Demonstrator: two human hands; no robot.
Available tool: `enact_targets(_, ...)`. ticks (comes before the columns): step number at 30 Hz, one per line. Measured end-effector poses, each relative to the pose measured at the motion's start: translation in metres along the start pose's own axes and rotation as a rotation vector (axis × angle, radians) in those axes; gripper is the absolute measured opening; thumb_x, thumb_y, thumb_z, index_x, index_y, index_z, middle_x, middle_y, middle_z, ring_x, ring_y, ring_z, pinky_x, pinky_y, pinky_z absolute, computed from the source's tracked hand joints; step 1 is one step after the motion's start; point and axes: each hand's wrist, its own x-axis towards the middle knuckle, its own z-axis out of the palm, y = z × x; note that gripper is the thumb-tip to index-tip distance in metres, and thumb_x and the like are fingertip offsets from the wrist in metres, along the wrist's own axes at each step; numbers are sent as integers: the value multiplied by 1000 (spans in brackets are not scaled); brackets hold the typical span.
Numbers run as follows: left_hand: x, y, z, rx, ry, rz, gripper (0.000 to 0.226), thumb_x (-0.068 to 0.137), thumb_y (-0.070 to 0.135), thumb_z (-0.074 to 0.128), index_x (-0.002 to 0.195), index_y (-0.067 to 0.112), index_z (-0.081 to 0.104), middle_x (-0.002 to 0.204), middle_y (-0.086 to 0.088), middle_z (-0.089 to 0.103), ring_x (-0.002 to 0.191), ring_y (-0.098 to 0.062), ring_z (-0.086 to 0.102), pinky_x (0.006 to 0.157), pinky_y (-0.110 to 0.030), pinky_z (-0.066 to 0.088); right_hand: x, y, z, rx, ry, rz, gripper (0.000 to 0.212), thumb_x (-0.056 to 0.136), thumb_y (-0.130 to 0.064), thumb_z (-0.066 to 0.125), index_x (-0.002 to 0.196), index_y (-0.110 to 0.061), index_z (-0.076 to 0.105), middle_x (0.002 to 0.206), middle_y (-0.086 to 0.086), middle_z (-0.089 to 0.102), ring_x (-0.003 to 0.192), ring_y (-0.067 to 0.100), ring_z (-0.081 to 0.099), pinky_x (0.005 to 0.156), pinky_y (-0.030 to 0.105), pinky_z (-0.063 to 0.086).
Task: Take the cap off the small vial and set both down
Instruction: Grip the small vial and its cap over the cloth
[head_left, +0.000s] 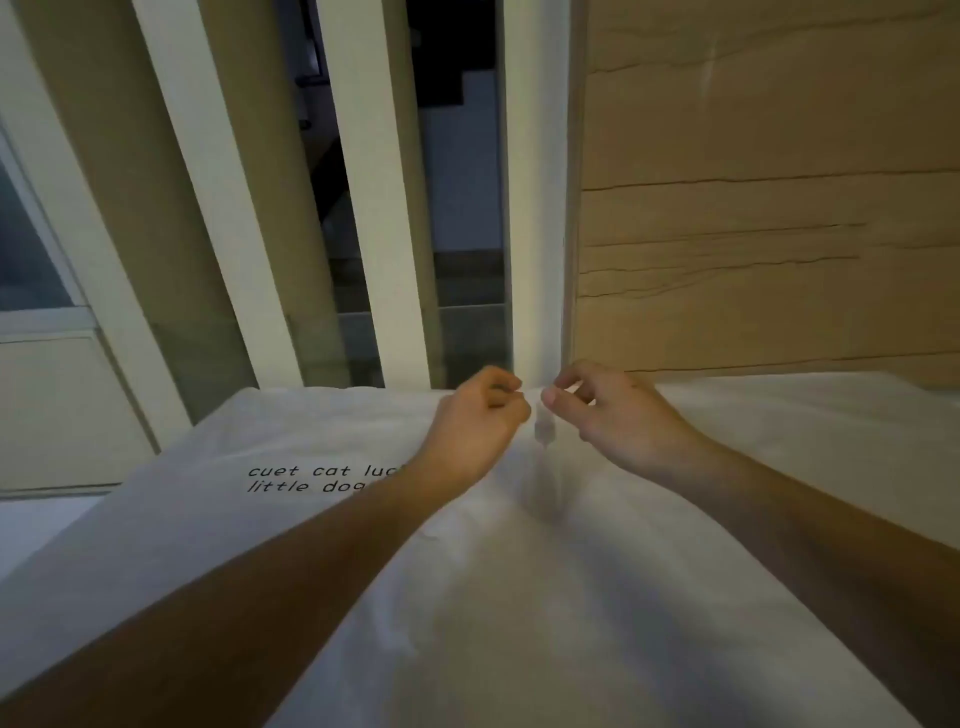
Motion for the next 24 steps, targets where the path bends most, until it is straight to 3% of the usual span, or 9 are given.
enact_targets(5, -5, -8, 22, -18, -19, 10, 28, 88, 31, 68, 112, 24, 56, 117, 1, 66, 107, -17, 61, 87, -32, 49, -1, 5, 12, -120, 0, -8, 37, 98, -53, 50, 126, -30, 60, 109, -1, 71, 94, 20, 64, 77, 34, 49)
enact_targets(13, -12, -6, 40, 1, -4, 89, 18, 89, 24, 69, 101, 26, 56, 100, 9, 65, 96, -11, 62, 71, -14, 43, -6, 3, 10, -83, -11, 25, 26, 96, -46, 60, 105, -21, 63, 95, 5, 74, 87, 23, 71, 83, 44, 61)
enact_targets(19, -21, 1, 44, 69, -14, 111, 20, 96, 39, 54, 108, 23, 51, 111, 1, 65, 101, -15, 60, 84, -32, 50, -13, 8, 3, 178, 43, 90, 20, 103, -25, 53, 101, -12, 67, 85, 10, 76, 71, 22, 75, 66, 34, 63)
enact_targets(24, -29, 2, 45, 434, -8, 378, 17, 102, 38, 35, 110, 25, 43, 105, 0, 63, 80, -15, 57, 58, -25, 37, -16, 15, 1, 395, 11, 178, 21, 99, -19, 50, 93, -8, 66, 73, 9, 73, 64, 27, 75, 54, 33, 56)
